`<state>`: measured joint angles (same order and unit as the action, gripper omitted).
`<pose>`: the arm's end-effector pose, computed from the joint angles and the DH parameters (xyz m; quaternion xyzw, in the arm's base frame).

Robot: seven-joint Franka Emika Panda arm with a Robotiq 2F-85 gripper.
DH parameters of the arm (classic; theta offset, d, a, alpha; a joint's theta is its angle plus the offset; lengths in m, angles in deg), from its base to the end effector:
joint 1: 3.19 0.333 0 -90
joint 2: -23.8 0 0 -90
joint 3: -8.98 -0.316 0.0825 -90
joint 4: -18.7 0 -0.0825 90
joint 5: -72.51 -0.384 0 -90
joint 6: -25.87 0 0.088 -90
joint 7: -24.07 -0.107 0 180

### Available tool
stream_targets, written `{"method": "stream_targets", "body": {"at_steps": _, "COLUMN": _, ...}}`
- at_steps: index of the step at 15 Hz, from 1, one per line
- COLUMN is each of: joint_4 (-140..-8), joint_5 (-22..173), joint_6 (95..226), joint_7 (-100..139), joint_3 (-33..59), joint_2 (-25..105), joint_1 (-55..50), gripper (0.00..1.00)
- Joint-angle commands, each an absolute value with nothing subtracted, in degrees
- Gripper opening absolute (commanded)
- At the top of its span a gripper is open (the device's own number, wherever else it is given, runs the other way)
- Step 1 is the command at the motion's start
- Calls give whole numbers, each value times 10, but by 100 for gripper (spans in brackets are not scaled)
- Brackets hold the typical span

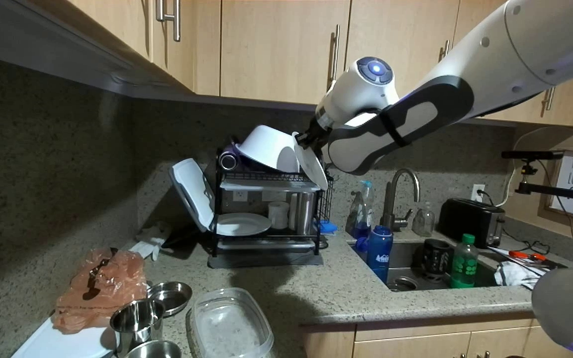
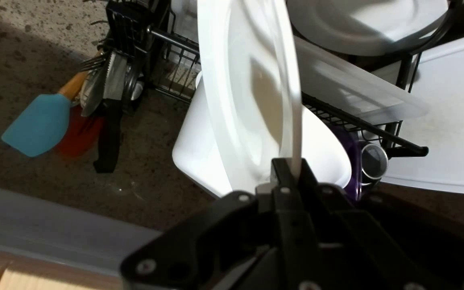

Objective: Pick a plate from the rack and put it on the table

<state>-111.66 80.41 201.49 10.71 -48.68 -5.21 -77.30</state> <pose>0.5203 -0.0599 0.5775 0.8405 -0.0825 0.4755 0.2463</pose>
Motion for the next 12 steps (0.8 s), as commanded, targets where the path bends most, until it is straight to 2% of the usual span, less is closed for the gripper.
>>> {"method": "stream_targets", "body": {"at_steps": 1, "joint_4": -1114, "joint_5": 816, "joint_6": 2005, "joint_7": 105, "joint_3": -483, "joint_2": -51, "joint_1": -763, "gripper": 3}}
{"method": "stream_targets", "body": {"at_steps": 12, "joint_4": -1134, "joint_5": 877, "joint_6": 1937, "joint_7": 108, "joint_3": -481, "joint_2": -47, "joint_1": -693, "gripper": 2}}
